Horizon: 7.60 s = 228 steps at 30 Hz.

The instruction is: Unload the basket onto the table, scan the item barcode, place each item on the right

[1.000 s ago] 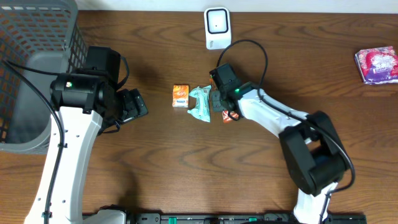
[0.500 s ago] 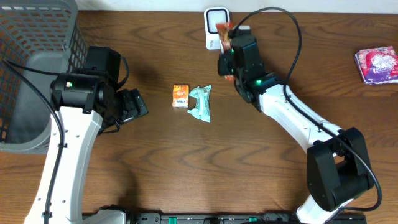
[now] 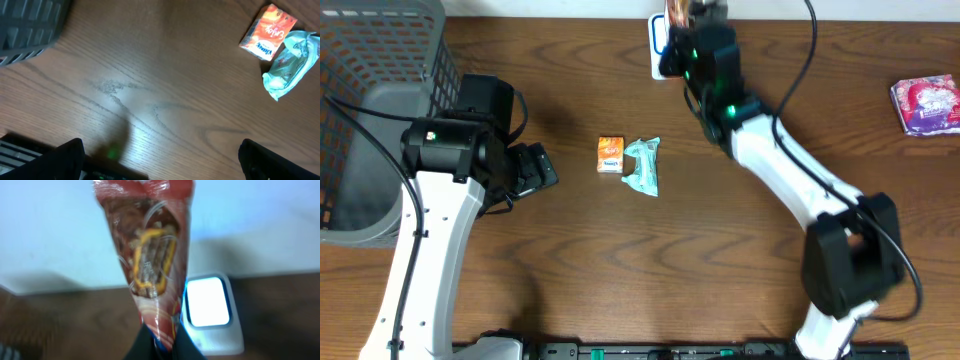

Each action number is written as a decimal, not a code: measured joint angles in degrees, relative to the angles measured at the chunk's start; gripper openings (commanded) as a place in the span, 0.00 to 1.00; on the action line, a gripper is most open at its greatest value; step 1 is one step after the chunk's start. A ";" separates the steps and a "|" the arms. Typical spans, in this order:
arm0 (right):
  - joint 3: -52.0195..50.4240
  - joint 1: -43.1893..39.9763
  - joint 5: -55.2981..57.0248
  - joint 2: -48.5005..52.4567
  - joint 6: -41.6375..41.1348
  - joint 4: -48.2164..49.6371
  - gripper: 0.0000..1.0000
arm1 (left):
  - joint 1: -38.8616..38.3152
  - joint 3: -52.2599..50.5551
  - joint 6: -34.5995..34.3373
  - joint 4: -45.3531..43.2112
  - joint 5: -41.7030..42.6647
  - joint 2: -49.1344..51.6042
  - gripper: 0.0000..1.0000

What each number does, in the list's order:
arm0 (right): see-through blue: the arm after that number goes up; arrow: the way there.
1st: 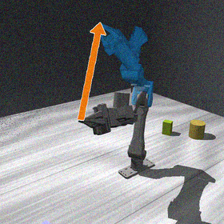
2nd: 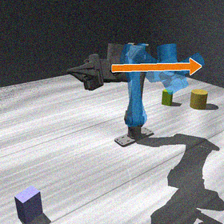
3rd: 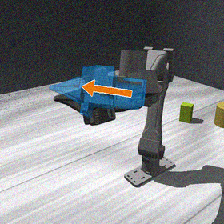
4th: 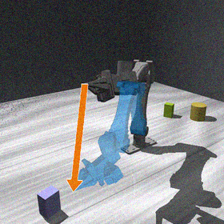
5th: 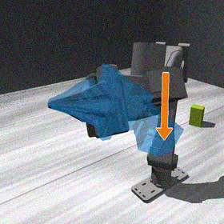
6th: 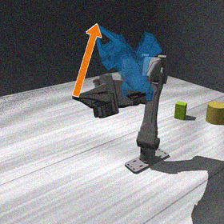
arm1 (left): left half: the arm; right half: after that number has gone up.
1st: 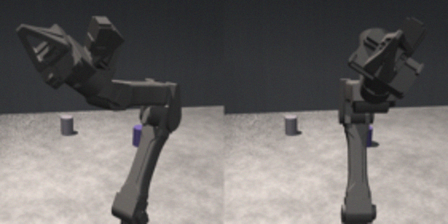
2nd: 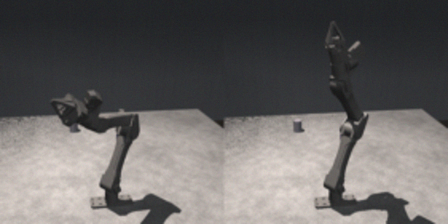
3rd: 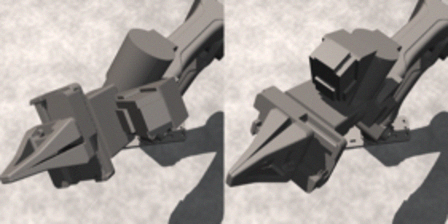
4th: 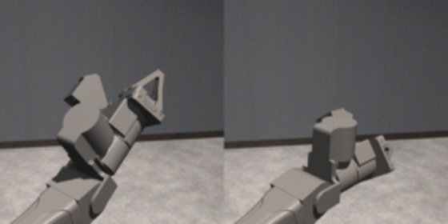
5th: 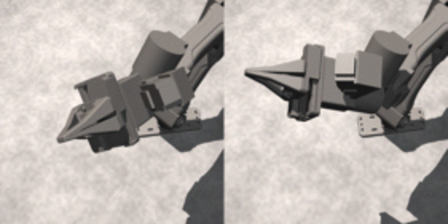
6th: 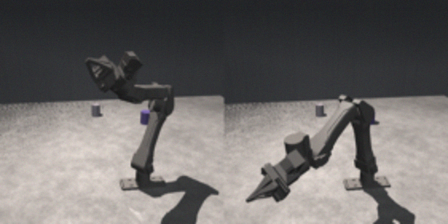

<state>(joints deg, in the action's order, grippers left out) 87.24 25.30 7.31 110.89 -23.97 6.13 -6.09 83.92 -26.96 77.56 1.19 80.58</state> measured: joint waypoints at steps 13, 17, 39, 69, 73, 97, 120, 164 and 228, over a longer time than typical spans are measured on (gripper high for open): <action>33.77 -2.64 -0.42 26.29 1.05 -27.32 0.01 | 0.00 0.00 0.00 0.02 0.00 0.00 0.98; 33.77 -3.98 -0.55 27.08 1.05 -28.20 0.01 | -0.02 0.00 0.00 0.02 0.00 0.00 0.98; 34.67 -6.21 -1.95 26.99 1.05 -33.38 0.01 | -0.02 0.00 0.00 0.00 0.00 0.00 0.98; 34.29 -44.09 -0.33 19.82 37.24 -65.77 0.01 | 0.00 0.00 0.00 0.00 0.00 0.00 0.98; 32.94 -47.89 -2.84 19.85 37.83 -63.89 0.01 | -0.02 0.00 0.00 0.00 0.00 0.00 0.98; 19.78 -48.87 3.63 19.89 34.75 -48.26 0.39 | 0.00 0.00 0.00 0.00 0.00 0.00 0.98; 23.21 -36.20 -22.47 5.86 28.85 -58.66 0.98 | 0.00 0.00 0.00 0.02 0.00 0.00 0.98; 13.77 13.88 -6.27 7.13 4.87 -56.68 0.75 | -0.02 0.00 0.00 0.02 0.00 0.00 0.98; -6.49 -1.99 -31.21 -4.44 -5.05 -47.39 0.01 | 0.00 0.00 0.00 0.00 0.00 0.00 0.98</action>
<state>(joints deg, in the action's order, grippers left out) 80.75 23.31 -23.90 106.45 -29.02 -41.25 -6.09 83.92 -26.96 77.56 1.19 80.58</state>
